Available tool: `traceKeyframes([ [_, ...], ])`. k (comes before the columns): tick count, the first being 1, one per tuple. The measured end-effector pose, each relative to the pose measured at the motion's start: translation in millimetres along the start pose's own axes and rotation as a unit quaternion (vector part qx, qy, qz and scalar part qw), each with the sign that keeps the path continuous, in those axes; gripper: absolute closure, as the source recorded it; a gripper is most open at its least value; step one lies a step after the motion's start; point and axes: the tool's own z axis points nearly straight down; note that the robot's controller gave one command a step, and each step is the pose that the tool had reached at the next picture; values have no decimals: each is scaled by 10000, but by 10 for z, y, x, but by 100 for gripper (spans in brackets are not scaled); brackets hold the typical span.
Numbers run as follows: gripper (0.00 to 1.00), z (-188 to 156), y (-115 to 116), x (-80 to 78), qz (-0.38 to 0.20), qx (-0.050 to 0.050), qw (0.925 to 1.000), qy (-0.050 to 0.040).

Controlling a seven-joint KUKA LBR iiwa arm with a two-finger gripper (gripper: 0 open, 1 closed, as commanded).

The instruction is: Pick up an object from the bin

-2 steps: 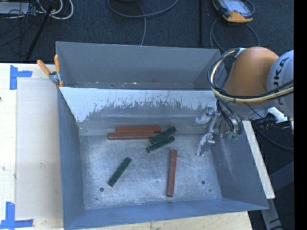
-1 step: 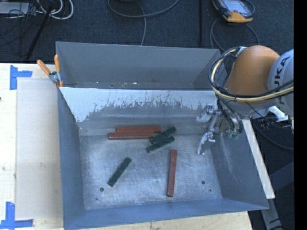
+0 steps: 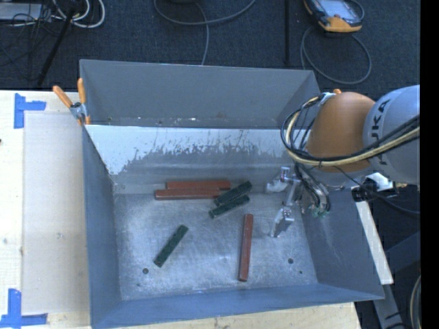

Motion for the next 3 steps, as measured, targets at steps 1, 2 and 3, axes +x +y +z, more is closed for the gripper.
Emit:
traceKeyframes([
  [1,0,352,174,-72,-751,-3,9972,34],
  [2,100,358,906,21,-796,-10,9968,10],
  [3,0,370,899,36,-802,-2,9968,41],
])
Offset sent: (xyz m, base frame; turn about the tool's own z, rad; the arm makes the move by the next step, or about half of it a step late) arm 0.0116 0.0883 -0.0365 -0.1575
